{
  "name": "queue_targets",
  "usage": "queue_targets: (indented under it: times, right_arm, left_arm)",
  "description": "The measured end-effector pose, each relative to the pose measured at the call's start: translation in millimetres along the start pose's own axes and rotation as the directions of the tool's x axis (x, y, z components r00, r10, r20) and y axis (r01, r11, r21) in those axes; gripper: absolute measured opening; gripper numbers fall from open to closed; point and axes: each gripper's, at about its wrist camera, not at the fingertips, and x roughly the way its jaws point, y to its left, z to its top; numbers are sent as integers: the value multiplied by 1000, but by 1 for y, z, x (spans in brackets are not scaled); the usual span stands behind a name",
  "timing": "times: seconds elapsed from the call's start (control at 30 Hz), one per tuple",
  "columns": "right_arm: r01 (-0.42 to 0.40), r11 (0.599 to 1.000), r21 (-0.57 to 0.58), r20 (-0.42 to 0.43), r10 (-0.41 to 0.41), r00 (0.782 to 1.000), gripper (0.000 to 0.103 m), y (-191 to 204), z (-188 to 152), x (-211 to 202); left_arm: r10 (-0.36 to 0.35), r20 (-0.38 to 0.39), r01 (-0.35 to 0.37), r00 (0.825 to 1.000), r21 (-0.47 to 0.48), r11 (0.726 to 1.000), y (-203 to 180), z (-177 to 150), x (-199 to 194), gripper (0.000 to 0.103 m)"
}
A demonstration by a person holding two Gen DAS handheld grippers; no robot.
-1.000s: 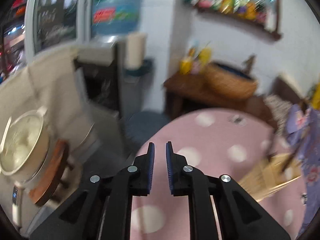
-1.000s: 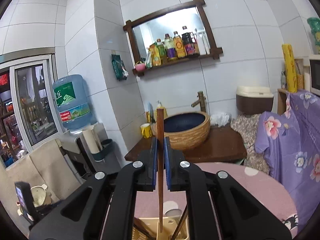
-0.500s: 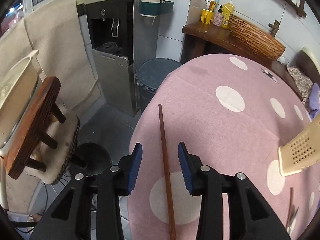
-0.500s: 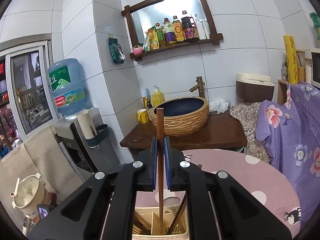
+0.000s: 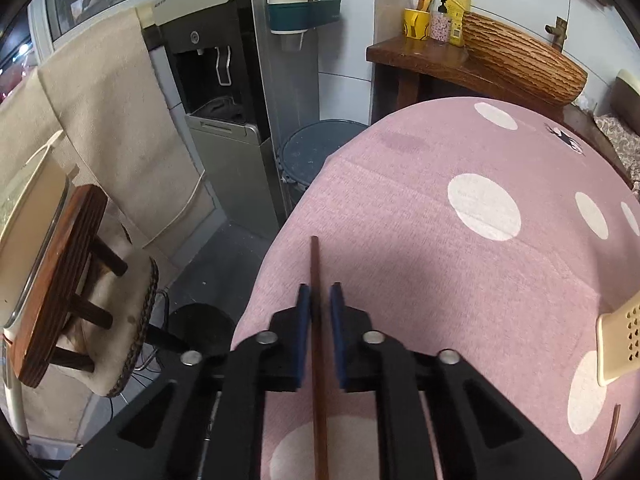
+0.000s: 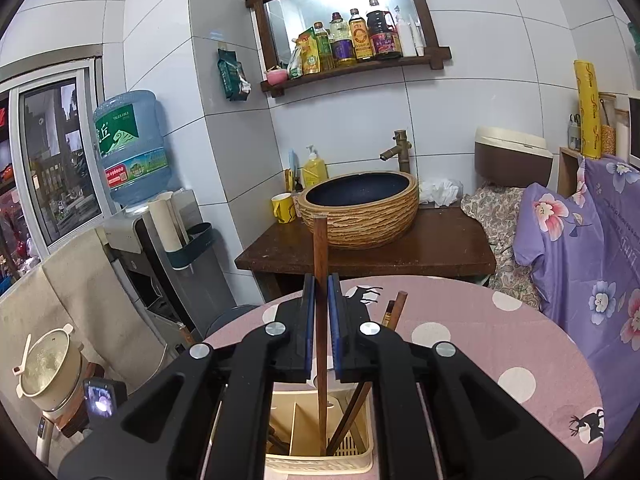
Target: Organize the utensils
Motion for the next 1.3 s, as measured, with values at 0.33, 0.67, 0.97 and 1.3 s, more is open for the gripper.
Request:
queue_targets:
  times: [0.33,0.67,0.97,1.3]
  right_arm:
    - [10,999,-48,-57,-13,998,7,5,-24,14]
    - [-5,996,-92,-129,-7,992,7,1,-56,24]
    - [-35,999,-39,-128,30,991,46,-13,-74,1]
    - [-62,998,-32,-98,58,993,48,-22,-93,-34]
  left_arm:
    - [-52,23,54,998,-60,997,-3,1,-14,6]
    - [-255,208,263,944,-13,965,-18,5,-114,6]
    - [-369,357,359,858,95,928,-38,7,-208,7]
    - [-464,477,437,747,174,882,-64,43,-303,6]
